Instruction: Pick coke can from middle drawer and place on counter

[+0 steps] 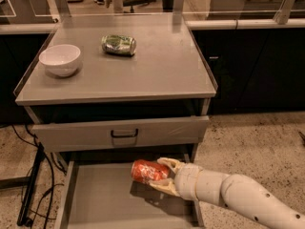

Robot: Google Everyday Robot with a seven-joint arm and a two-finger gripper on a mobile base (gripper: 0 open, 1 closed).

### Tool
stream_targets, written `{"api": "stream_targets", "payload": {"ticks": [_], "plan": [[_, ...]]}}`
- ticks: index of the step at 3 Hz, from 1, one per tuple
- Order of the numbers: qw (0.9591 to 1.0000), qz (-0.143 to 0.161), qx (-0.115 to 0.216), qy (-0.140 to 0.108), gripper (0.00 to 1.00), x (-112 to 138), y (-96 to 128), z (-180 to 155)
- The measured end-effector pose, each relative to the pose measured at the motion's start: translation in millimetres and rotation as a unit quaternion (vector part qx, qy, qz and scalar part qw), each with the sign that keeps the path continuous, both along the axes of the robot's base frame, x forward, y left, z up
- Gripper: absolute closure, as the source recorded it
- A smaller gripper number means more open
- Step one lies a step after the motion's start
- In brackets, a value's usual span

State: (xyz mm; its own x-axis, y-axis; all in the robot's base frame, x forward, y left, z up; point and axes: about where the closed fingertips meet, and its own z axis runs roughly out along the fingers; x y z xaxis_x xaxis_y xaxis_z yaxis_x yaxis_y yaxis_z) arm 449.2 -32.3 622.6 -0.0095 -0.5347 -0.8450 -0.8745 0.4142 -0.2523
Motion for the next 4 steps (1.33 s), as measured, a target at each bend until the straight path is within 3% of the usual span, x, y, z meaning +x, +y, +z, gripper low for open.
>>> {"api": "stream_targets", "payload": {"ticks": [1, 2, 4], "plan": [[1.0, 0.0, 0.0, 0.0, 1.0, 0, 0, 0], [0.9996, -0.001, -0.002, -0.029, 1.0, 9, -9, 37], [0.9932, -0.004, -0.01, -0.116, 1.0, 31, -31, 162]]}}
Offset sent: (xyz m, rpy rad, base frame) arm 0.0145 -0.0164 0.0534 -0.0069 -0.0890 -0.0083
